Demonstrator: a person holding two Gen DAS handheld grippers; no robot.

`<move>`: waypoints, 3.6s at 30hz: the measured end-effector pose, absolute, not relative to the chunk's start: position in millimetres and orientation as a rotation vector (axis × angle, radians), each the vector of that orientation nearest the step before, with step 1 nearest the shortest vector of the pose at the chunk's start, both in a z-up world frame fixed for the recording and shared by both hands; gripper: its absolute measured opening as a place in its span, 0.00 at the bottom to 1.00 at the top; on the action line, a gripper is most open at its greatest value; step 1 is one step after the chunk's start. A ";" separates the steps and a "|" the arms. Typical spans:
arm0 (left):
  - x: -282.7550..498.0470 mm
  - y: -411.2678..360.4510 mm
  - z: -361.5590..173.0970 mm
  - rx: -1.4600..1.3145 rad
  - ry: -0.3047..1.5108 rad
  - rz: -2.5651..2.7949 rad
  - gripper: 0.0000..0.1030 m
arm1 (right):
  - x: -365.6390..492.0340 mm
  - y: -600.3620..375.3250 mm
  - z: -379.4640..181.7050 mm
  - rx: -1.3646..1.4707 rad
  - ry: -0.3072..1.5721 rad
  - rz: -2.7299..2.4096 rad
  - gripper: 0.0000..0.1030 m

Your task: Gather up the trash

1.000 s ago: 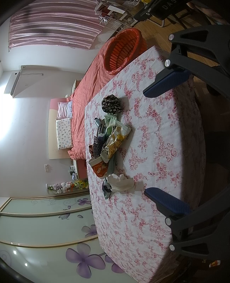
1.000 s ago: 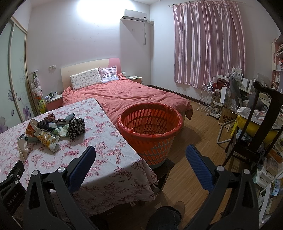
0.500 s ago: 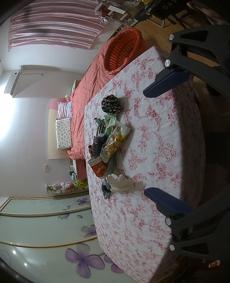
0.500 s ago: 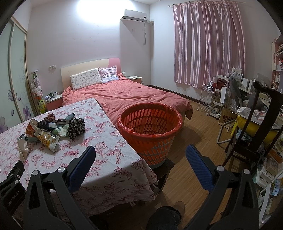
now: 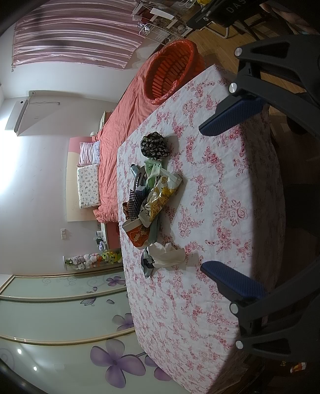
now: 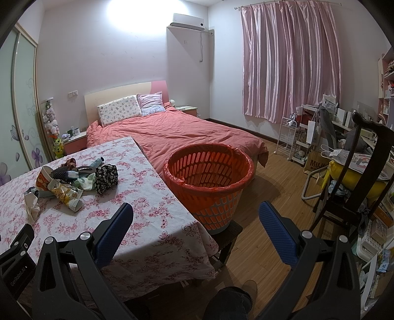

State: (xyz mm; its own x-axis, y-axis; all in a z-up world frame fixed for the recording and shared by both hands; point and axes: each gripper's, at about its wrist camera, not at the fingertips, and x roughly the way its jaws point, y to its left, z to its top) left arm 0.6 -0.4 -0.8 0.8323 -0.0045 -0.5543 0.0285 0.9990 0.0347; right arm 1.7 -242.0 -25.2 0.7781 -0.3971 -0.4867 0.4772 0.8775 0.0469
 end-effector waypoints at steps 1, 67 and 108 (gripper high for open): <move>0.6 -0.6 -0.9 0.042 0.588 -0.018 0.96 | 1.7 -242.0 -25.2 0.171 0.487 -0.475 0.98; 239.4 147.2 -87.2 -0.192 0.901 0.054 0.59 | 250.4 -188.0 -90.1 0.227 0.830 -0.061 0.60; 212.2 -77.4 14.3 -0.046 0.721 -0.420 0.54 | 168.6 -320.4 -19.2 0.320 0.507 -0.267 0.35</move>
